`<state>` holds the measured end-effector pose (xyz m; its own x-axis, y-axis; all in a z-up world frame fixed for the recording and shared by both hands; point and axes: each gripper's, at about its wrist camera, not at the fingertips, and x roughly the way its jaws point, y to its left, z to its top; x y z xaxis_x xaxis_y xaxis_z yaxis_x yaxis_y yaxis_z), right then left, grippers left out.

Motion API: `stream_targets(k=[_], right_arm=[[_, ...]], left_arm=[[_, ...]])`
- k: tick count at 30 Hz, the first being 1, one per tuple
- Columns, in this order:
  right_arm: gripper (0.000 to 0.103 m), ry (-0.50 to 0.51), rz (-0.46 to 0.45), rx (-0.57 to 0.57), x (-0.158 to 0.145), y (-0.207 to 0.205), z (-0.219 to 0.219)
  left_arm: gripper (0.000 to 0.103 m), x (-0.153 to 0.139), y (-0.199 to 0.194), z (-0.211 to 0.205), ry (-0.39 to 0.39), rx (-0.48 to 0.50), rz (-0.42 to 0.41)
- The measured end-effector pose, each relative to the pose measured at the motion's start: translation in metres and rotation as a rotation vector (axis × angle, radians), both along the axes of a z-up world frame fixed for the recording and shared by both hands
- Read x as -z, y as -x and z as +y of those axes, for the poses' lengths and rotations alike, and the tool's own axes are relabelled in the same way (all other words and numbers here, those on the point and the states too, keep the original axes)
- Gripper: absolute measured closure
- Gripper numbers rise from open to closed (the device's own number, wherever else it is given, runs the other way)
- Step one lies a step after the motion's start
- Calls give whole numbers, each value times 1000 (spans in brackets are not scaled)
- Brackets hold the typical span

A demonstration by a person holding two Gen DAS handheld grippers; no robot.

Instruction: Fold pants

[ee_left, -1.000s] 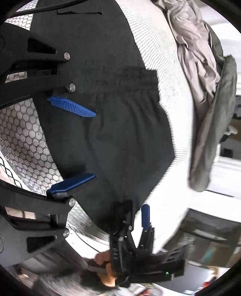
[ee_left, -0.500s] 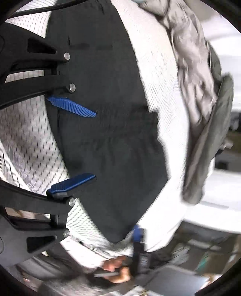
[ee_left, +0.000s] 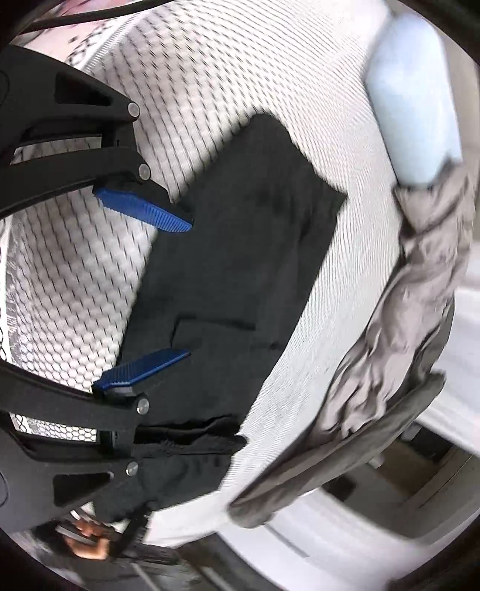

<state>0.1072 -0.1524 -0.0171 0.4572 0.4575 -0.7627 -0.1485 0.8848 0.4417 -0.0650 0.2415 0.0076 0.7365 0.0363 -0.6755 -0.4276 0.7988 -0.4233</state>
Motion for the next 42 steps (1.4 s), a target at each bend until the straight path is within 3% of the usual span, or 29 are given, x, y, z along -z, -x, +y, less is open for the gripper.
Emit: stream_targets(k=[3, 6, 9, 11, 13, 14, 17, 23, 26, 28, 30, 31, 32, 34, 36, 40, 42], right_arm=[[59, 19, -27, 6, -9, 9, 0], [57, 12, -17, -4, -9, 11, 2], [57, 25, -28, -12, -10, 21, -9], [57, 21, -31, -14, -11, 13, -2], [57, 20, -33, -18, -7, 22, -8], [57, 18, -36, -21, -7, 23, -9], [57, 2, -40, -18, -7, 27, -18], [57, -1, -66, 16, -18, 30, -35], [57, -8, -76, 34, -23, 34, -44], [57, -16, -90, 50, -27, 36, -52], [57, -15, -101, 75, -30, 39, -64], [57, -15, -102, 86, -31, 39, -68], [57, -17, -100, 100, -31, 40, -74], [57, -20, -91, 118, -31, 40, -82], [57, -22, -90, 123, -33, 41, -83], [57, -61, -111, 63, -40, 46, -79], [57, -105, -111, 8, -44, 46, -65]], left_arm=[[40, 11, 10, 18, 63, -21, 0], [40, 30, 3, 33, 139, -41, 36], [43, 36, 1, 46, 172, -93, 10], [78, 37, -6, 55, 179, -133, 4], [97, 35, -9, 59, 173, -170, -9], [100, 29, -10, 58, 152, -176, -31], [101, -14, -14, 27, -21, -152, -86], [101, -105, -48, -111, -232, 128, -218], [101, -127, -75, -197, -253, 350, -253], [98, -122, -93, -254, -237, 511, -234], [75, -100, -110, -302, -165, 703, -178], [51, -81, -118, -322, -109, 814, -128], [50, -63, -122, -335, -77, 869, -93], [50, -37, -122, -344, -47, 935, -57], [50, -25, -123, -342, -41, 941, -18], [49, -32, -111, -307, -78, 867, -68], [44, -38, -120, -284, -115, 794, -90]])
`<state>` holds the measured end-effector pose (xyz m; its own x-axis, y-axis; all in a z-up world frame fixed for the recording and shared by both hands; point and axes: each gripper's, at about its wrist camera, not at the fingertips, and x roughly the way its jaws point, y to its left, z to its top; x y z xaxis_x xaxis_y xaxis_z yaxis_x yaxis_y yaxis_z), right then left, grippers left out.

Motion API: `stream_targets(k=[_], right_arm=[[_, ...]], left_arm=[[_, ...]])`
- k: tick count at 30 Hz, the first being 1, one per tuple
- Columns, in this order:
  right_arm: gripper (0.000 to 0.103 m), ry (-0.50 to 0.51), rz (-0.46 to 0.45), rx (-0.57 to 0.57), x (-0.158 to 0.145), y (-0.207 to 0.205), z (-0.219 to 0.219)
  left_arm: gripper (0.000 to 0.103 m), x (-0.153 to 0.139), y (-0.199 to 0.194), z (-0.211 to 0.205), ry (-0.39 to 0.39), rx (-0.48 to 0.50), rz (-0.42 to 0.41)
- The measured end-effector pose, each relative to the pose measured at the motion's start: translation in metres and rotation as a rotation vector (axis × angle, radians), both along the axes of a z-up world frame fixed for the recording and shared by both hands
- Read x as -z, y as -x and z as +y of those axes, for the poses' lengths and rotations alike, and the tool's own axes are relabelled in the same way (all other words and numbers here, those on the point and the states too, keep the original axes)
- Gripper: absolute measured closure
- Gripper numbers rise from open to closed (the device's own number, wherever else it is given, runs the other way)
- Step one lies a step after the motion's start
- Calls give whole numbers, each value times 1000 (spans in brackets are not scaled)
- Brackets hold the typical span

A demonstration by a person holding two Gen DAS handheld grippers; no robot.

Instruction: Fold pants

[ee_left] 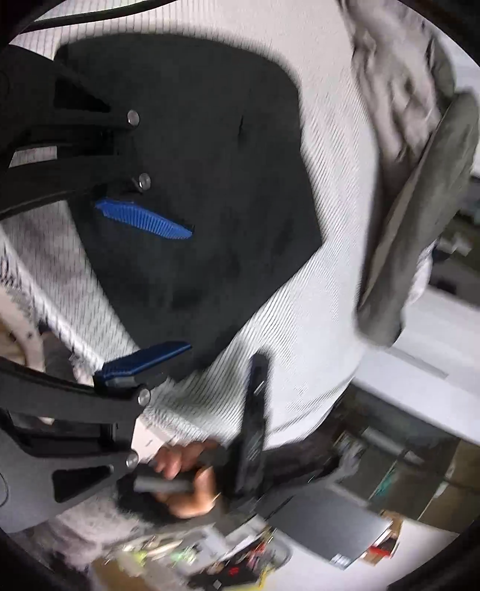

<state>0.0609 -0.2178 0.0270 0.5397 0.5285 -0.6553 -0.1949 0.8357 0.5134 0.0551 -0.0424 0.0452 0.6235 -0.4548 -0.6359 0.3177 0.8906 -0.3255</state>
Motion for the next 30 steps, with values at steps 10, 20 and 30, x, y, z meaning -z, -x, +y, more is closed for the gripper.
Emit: stream_targets(k=[10, 20, 30], right_arm=[[58, -27, 96, -109, 25, -16, 50], [59, -87, 110, -214, 26, -9, 63], [94, -57, -40, -224, -11, 8, 74]], left_arm=[[42, 32, -17, 100, -186, -320, 50], [35, 64, 6, 128, -209, -291, 88], [35, 56, 16, 127, -153, -296, 101]])
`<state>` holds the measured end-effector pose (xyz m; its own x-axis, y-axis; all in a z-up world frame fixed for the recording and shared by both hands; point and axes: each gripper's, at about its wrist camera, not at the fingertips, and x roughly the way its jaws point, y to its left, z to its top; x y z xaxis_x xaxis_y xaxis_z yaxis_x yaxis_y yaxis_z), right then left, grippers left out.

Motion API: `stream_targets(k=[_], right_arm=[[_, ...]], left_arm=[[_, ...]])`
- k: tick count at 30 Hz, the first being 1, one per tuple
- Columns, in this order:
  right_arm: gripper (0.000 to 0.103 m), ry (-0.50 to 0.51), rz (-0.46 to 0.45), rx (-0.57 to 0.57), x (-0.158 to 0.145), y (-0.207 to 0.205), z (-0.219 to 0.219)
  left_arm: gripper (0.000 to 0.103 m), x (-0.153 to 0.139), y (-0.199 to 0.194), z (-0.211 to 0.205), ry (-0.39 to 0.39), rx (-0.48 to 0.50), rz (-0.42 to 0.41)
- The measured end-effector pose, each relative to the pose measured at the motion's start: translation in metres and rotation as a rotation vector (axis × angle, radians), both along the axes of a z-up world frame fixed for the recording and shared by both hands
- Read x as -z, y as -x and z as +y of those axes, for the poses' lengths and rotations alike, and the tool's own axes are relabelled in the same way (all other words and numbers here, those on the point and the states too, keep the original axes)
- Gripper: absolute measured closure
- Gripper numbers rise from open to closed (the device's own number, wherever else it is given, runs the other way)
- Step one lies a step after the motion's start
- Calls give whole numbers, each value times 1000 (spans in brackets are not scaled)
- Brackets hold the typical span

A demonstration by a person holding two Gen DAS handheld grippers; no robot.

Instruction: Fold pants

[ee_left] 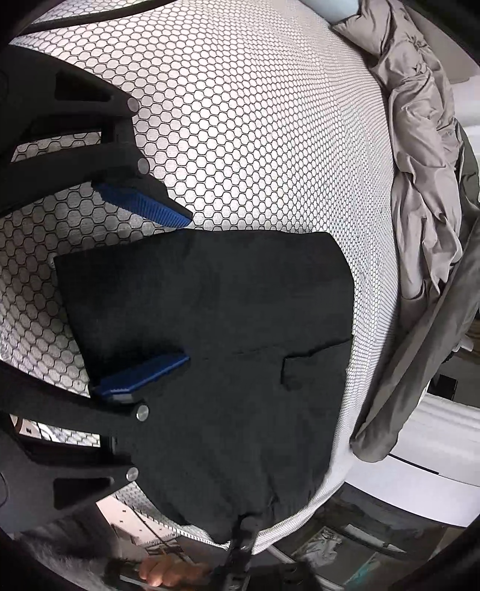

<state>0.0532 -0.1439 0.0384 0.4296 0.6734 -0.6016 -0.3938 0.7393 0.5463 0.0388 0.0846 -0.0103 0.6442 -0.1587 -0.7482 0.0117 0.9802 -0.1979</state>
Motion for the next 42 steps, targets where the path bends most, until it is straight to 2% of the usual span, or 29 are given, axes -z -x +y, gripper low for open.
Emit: stream_targets(k=[2, 3, 5, 8, 12, 14, 18, 20, 21, 23, 25, 26, 28, 29, 31, 33, 34, 35, 36, 38, 40, 42], right_arm=[[95, 83, 7, 34, 4, 6, -4], [95, 181, 21, 72, 12, 5, -4], [95, 262, 83, 121, 34, -3, -10], [91, 148, 115, 136, 35, -7, -29], [61, -35, 102, 114, 25, -6, -43], [57, -100, 135, 78, 32, -11, -38], [55, -48, 198, 89, 51, -28, -23], [55, -18, 198, 88, 53, -32, -13], [58, 2, 182, 92, 50, -32, -10], [89, 4, 138, 64, 39, -26, -5], [95, 8, 87, 59, 27, -18, 1], [96, -7, 56, 44, 18, -11, 2], [96, -45, 52, 17, 8, 0, -1], [96, -28, 49, 18, 6, 6, -1], [96, 72, 49, 69, 17, 4, -5], [95, 142, 109, 163, 43, -10, -17], [95, 124, 144, 191, 53, -17, -23], [95, 59, 192, 198, 58, -22, -31], [94, 14, 211, 199, 57, -22, -37], [79, -53, 196, 186, 48, -21, -43], [57, -102, 182, 184, 42, -18, -49], [56, -144, 208, 166, 45, -21, -51]], left_arm=[[35, -1, 2, -2, -12, 3, 6], [35, 0, 3, -2, -15, 7, 10], [35, 0, 2, -1, -5, 7, 14], [35, -2, 3, 2, 6, -3, 17], [35, -3, 3, 3, 11, -14, 14], [35, -1, 1, 3, 15, -16, 25], [35, 0, 0, 3, 22, -15, 28], [35, 0, 0, 2, 20, -13, 29], [35, 0, 1, 1, 19, -11, 27], [35, 0, 1, 1, 21, -8, 26], [35, -1, 3, 1, 20, -7, 24], [35, -2, 3, 2, 22, -8, 22], [35, -3, 4, 2, 24, -5, 21], [35, -3, 4, 2, 23, -3, 21], [35, -2, 3, 1, 21, -2, 27], [35, -2, 2, 1, 20, -4, 29], [35, -2, 2, 1, 20, -5, 29], [35, -3, 2, 2, 19, -6, 29], [35, -3, 1, 1, 18, -8, 29], [35, -3, 1, 0, 17, -7, 30], [35, -2, 1, 0, 15, -6, 32], [35, -2, 1, 1, 22, -9, 33]])
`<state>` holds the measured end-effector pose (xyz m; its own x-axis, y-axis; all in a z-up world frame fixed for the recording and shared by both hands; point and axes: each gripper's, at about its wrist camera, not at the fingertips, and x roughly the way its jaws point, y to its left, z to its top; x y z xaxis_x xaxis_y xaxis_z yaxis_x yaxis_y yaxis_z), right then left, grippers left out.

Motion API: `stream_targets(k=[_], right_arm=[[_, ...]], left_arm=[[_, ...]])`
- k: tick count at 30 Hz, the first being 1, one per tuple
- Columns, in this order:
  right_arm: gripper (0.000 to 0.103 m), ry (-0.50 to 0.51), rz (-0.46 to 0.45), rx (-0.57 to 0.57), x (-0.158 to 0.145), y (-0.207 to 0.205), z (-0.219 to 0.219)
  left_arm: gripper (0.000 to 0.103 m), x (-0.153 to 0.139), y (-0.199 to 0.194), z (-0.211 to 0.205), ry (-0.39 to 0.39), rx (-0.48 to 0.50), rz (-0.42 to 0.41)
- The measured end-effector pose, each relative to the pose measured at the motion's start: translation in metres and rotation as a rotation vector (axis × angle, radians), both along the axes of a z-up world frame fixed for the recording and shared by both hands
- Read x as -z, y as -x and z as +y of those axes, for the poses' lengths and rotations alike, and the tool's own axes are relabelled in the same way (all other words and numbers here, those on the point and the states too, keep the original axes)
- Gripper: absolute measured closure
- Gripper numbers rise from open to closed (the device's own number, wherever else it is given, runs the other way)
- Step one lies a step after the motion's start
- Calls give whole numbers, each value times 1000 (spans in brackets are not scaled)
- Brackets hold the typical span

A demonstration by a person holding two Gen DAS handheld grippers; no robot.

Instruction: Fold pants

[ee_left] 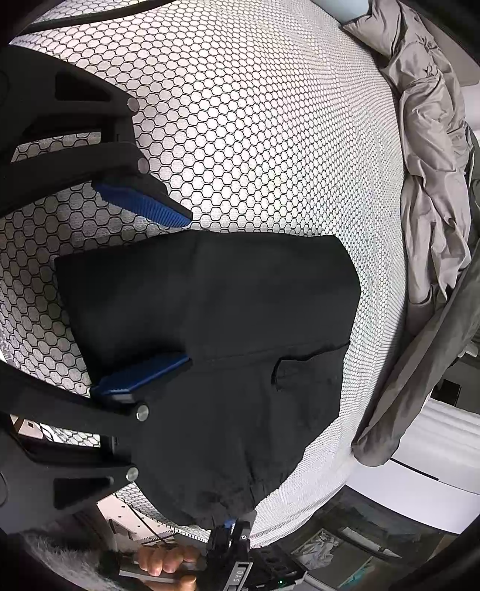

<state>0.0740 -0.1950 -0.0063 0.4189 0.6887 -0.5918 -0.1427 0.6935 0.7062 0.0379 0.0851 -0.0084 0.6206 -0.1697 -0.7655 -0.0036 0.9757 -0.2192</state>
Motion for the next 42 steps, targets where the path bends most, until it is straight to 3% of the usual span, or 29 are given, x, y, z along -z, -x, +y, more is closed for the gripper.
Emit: stream_targets(k=[10, 17, 28, 34, 42], right_arm=[[56, -162, 71, -65, 13, -24, 18], [56, -185, 138, -86, 20, -16, 7], [48, -273, 116, -128, 10, -11, 9], [47, -225, 124, -116, 14, -10, 14], [47, -205, 49, -163, -7, -4, 24]], left_arm=[[35, -1, 5, 2, 1, 1, -1], [34, -2, 5, 1, -7, -2, 0], [34, 0, -3, -4, -9, -1, 6], [33, 1, -4, -4, -14, -1, 7], [33, 2, -5, -3, -13, 4, 6]])
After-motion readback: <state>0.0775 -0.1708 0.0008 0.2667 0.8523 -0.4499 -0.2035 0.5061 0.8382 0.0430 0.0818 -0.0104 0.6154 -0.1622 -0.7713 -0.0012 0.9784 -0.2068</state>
